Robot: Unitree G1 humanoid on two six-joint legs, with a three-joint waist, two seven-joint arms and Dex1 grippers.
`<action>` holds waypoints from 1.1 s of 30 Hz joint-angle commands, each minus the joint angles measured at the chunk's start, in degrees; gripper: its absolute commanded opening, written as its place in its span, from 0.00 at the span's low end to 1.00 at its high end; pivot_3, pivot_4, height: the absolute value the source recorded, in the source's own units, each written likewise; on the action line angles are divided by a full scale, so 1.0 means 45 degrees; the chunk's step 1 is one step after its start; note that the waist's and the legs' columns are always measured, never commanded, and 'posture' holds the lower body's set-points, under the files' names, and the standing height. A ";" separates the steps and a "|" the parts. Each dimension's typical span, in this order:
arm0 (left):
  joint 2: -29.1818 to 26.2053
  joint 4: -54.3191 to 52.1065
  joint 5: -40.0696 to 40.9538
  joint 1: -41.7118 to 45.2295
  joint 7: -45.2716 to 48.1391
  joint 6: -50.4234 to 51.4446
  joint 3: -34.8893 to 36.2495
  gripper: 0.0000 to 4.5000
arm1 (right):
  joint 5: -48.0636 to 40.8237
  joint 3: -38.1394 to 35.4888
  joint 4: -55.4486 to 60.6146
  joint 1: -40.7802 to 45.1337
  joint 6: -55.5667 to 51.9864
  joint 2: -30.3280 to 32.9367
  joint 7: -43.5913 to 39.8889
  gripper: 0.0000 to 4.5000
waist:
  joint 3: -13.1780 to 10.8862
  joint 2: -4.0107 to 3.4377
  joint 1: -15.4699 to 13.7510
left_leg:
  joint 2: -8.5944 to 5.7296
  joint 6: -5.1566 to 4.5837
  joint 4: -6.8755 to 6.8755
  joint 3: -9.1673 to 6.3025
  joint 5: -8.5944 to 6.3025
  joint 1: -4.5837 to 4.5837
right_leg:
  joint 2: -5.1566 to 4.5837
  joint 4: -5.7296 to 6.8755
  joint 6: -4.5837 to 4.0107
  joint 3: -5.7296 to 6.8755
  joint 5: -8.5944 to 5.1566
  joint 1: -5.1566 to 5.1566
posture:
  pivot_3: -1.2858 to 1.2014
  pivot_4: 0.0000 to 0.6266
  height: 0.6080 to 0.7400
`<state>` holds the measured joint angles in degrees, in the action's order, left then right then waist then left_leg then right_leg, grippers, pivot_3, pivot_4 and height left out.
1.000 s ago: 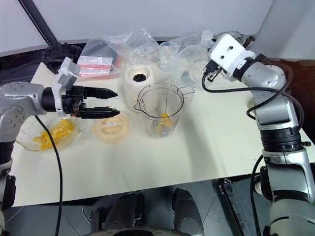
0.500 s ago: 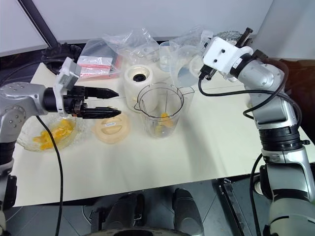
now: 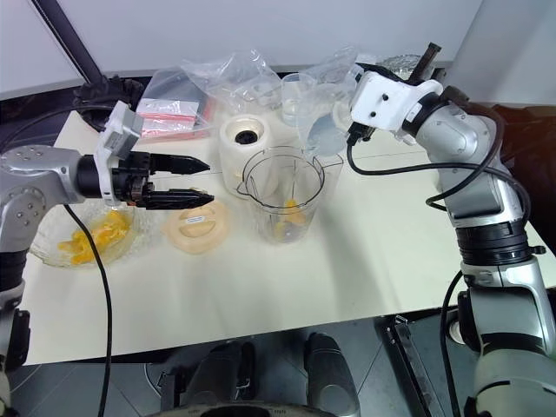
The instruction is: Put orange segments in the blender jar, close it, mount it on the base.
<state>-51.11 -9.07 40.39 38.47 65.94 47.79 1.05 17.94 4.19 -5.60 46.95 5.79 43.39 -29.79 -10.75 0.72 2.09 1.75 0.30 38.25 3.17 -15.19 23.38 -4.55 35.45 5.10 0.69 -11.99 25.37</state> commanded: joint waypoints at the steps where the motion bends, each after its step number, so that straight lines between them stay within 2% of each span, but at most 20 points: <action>1: -0.0040 -0.0206 -0.0040 0.0072 -0.0012 -0.0252 0.0370 0.87 | 0.0022 -0.0336 0.0215 0.0458 0.0305 0.0090 0.0294 0.02 | 0.0000 0.0000 0.0000 | 0.0000 0.0000 0.0000 0.0000 0.0000 0.0000 | 0.0000 0.0000 0.0000 0.0000 0.0000 0.0000 | 0.52 0.24 1.00; 4: -0.0041 -0.0213 -0.0049 0.0069 -0.0011 -0.0238 0.0385 0.87 | -0.0523 -0.0639 0.0365 0.0291 -0.0282 -0.0230 0.0235 0.02 | 0.0000 0.0000 0.0007 | 0.0000 0.0000 0.0000 -0.0001 0.0000 0.0000 | 0.0000 0.0001 0.0000 0.0000 0.0000 0.0000 | 0.52 0.24 1.00; 9: -0.0046 -0.0247 -0.0050 0.0054 -0.0001 -0.0208 0.0398 0.87 | -0.3221 -0.2220 0.1210 -0.0013 -0.4040 -0.1642 0.0017 0.02 | 0.0001 0.0003 0.0010 | 0.0002 0.0002 0.0002 -0.0006 0.0002 -0.0001 | 0.0002 0.0010 0.0001 0.0000 0.0002 -0.0002 | 0.52 0.24 1.00; 13: -0.0008 -0.0214 0.0076 0.0111 -0.0011 -0.0117 0.0494 0.87 | -0.4821 -0.3794 0.1892 0.0070 -0.6877 -0.2498 0.0871 0.02 | 0.0001 0.0002 -0.0059 | 0.0003 0.0006 0.0004 -0.0004 0.0004 -0.0001 | 0.0000 0.0019 0.0002 0.0000 0.0004 -0.0001 | 0.52 0.24 1.00; 18: 0.0109 -0.0048 0.0504 0.0234 -0.0208 0.0242 0.0919 0.87 | -0.5735 -0.6213 0.2550 -0.0382 -0.8756 -0.3095 0.3105 0.02 | 0.0002 0.0003 -0.0344 | 0.0003 0.0006 0.0002 -0.0003 0.0004 -0.0001 | 0.0000 0.0019 0.0002 0.0001 0.0003 0.0000 | 0.52 0.24 1.00; 21: 0.0136 -0.0086 0.0569 0.0177 -0.0424 0.0352 0.1021 0.87 | -0.5621 -0.7227 0.2708 -0.1326 -0.8711 -0.3363 0.4417 0.02 | 0.0006 0.0010 -0.0355 | 0.0001 0.0006 0.0002 -0.0006 0.0004 0.0002 | -0.0002 0.0005 0.0001 0.0005 0.0003 -0.0007 | 0.52 0.24 1.00; 24: 0.0394 -0.0222 0.0442 0.0124 -0.1074 0.0416 0.1075 0.87 | -0.5258 -0.7535 0.2226 -0.2562 -0.7874 -0.3678 0.5443 0.02 | 0.0007 0.0010 -0.0326 | -0.0004 0.0006 0.0002 -0.0003 0.0004 0.0001 | -0.0008 -0.0003 0.0002 0.0003 0.0003 -0.0013 | 0.52 0.24 1.00; 27: 0.0658 -0.0369 -0.0096 -0.0021 -0.1921 0.0187 0.0931 0.87 | -0.5077 -0.7546 0.1372 -0.3315 -0.6853 -0.3901 0.6116 0.02 | 0.0004 0.0006 -0.0205 | -0.0006 0.0006 0.0004 0.0005 0.0004 -0.0008 | -0.0009 0.0005 0.0012 -0.0008 0.0010 -0.0013 | 0.52 0.24 1.00; 33: 0.1063 -0.1246 0.0295 -0.0735 -0.2921 0.0667 0.1254 0.87 | -0.5035 -0.7171 -0.1623 -0.3998 -0.4374 -0.4183 0.6556 0.02 | 0.0004 -0.0002 0.0089 | -0.0003 0.0009 0.0002 0.0013 0.0008 -0.0035 | 0.0004 0.0047 0.0019 -0.0038 0.0017 -0.0006 | 0.52 0.24 1.00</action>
<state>-46.15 -12.35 40.72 35.51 54.11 50.60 4.11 -5.26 -28.44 -10.78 28.93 -19.42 24.47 -0.74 -10.73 0.71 2.49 1.73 0.34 38.26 3.23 -15.15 23.21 -4.53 35.67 5.19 0.51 -11.91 25.34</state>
